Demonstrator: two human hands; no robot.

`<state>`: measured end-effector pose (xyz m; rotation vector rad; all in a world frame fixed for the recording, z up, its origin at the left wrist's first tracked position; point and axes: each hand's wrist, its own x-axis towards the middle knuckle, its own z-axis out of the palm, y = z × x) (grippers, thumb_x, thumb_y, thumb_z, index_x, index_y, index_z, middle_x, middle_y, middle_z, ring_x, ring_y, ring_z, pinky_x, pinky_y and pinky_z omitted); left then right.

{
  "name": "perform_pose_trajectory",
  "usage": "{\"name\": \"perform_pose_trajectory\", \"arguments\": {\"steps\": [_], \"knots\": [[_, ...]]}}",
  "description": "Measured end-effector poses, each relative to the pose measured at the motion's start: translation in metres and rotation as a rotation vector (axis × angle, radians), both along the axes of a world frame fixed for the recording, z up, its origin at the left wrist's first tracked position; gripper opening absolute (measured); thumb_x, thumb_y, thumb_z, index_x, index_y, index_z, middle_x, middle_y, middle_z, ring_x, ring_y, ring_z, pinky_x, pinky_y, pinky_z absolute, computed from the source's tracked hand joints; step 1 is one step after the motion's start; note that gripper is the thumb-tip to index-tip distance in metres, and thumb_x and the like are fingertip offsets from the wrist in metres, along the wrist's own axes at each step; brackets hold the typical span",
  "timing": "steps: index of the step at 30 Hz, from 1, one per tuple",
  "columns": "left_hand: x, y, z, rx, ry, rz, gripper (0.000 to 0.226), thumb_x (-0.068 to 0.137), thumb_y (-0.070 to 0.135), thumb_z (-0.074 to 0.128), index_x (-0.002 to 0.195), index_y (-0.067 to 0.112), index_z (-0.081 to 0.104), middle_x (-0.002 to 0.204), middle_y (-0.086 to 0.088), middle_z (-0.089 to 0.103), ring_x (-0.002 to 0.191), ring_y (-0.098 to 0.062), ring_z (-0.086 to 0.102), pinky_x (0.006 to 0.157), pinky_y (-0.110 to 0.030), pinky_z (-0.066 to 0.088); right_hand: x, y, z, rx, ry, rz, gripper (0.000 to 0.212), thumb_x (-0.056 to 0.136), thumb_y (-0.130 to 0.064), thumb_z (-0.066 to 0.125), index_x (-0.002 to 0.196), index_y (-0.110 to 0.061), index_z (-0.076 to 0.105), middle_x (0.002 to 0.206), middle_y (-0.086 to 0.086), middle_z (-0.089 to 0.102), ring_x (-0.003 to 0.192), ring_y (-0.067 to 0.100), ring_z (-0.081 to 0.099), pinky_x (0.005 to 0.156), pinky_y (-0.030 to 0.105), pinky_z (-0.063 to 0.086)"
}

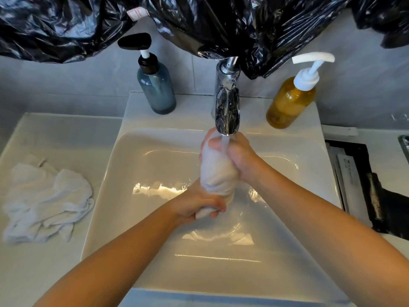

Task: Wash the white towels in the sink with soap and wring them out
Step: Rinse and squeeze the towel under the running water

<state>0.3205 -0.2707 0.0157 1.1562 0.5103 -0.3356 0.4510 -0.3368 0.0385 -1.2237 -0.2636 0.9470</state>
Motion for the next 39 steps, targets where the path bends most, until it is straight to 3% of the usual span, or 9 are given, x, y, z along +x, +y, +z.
{"name": "perform_pose_trajectory", "arguments": {"steps": [3, 7, 12, 17, 21, 30, 34, 36, 39], "knots": [[0.004, 0.006, 0.006, 0.063, -0.026, -0.056, 0.035, 0.056, -0.009, 0.068, 0.089, 0.0, 0.063, 0.074, -0.01, 0.062, 0.058, -0.018, 0.058, 0.046, -0.024, 0.047, 0.004, -0.001, -0.005, 0.079, 0.103, -0.048, 0.035, 0.057, -0.011, 0.073, 0.086, -0.003, 0.055, 0.07, 0.016, 0.063, 0.061, 0.031, 0.062, 0.06, 0.038, 0.055], [0.001, 0.01, 0.009, -0.047, -0.024, -0.042, 0.06, 0.071, 0.0, 0.074, 0.127, 0.009, 0.054, 0.11, -0.012, 0.068, 0.099, -0.032, 0.071, 0.069, -0.035, 0.06, 0.004, -0.006, -0.01, 0.021, 0.084, -0.207, 0.027, 0.069, -0.01, 0.064, 0.095, -0.004, 0.055, 0.072, 0.013, 0.067, 0.063, 0.03, 0.067, 0.061, 0.037, 0.055], [-0.009, 0.007, 0.004, -0.243, -0.07, 0.333, 0.073, 0.077, 0.028, 0.076, 0.142, 0.028, 0.043, 0.137, -0.01, 0.059, 0.111, -0.037, 0.066, 0.076, -0.043, 0.059, 0.001, -0.014, -0.001, -0.05, 0.069, -0.573, 0.007, 0.079, -0.016, 0.069, 0.074, -0.019, 0.066, 0.073, 0.0, 0.064, 0.077, 0.019, 0.061, 0.075, 0.032, 0.05], [-0.009, -0.013, 0.009, -0.463, -0.157, 0.568, 0.081, 0.071, 0.05, 0.081, 0.141, 0.025, 0.05, 0.142, -0.016, 0.054, 0.127, -0.044, 0.053, 0.097, -0.06, 0.047, -0.009, -0.015, 0.001, -0.051, 0.135, -0.8, 0.005, 0.077, -0.018, 0.072, 0.078, -0.021, 0.068, 0.073, -0.004, 0.066, 0.075, 0.017, 0.062, 0.071, 0.031, 0.051], [-0.012, -0.024, 0.018, -0.539, -0.231, 0.819, 0.065, 0.082, 0.059, 0.052, 0.137, 0.023, 0.054, 0.132, -0.018, 0.061, 0.122, -0.038, 0.058, 0.106, -0.059, 0.039, -0.018, -0.011, 0.002, -0.083, 0.297, -0.902, 0.028, 0.063, -0.033, 0.074, 0.088, -0.022, 0.068, 0.086, 0.001, 0.065, 0.085, 0.022, 0.062, 0.083, 0.038, 0.054], [-0.028, -0.021, 0.011, -0.227, -0.43, 0.736, 0.109, 0.069, 0.061, 0.079, 0.153, 0.014, 0.029, 0.144, -0.015, 0.05, 0.131, -0.03, 0.05, 0.102, -0.038, 0.046, -0.028, -0.008, -0.01, -0.045, 0.678, -0.885, 0.056, 0.073, -0.042, 0.071, 0.122, -0.017, 0.068, 0.116, 0.01, 0.073, 0.099, 0.027, 0.071, 0.072, 0.033, 0.057], [-0.032, -0.021, 0.0, -0.082, -0.532, 0.619, 0.099, 0.082, 0.052, 0.073, 0.155, 0.011, 0.019, 0.149, -0.018, 0.043, 0.139, -0.034, 0.04, 0.114, -0.047, 0.035, -0.029, -0.009, -0.009, -0.04, 0.773, -0.822, 0.049, 0.083, -0.043, 0.065, 0.126, -0.018, 0.067, 0.122, 0.009, 0.07, 0.11, 0.029, 0.067, 0.09, 0.04, 0.054], [-0.029, -0.021, -0.005, 0.074, -0.484, 0.638, 0.1, 0.079, 0.055, 0.075, 0.154, 0.016, 0.022, 0.149, -0.02, 0.042, 0.14, -0.037, 0.039, 0.117, -0.057, 0.026, -0.029, -0.01, -0.007, -0.048, 0.81, -0.765, 0.045, 0.083, -0.045, 0.064, 0.12, -0.02, 0.069, 0.118, 0.007, 0.071, 0.109, 0.03, 0.066, 0.086, 0.04, 0.053], [-0.017, -0.014, -0.001, 0.232, -0.421, 0.733, 0.092, 0.068, 0.068, 0.077, 0.143, 0.028, 0.042, 0.132, -0.015, 0.057, 0.123, -0.031, 0.056, 0.11, -0.05, 0.038, -0.033, -0.014, -0.006, -0.085, 0.848, -0.671, 0.04, 0.083, -0.045, 0.064, 0.111, -0.017, 0.068, 0.107, 0.009, 0.069, 0.1, 0.032, 0.067, 0.079, 0.04, 0.054]]}}
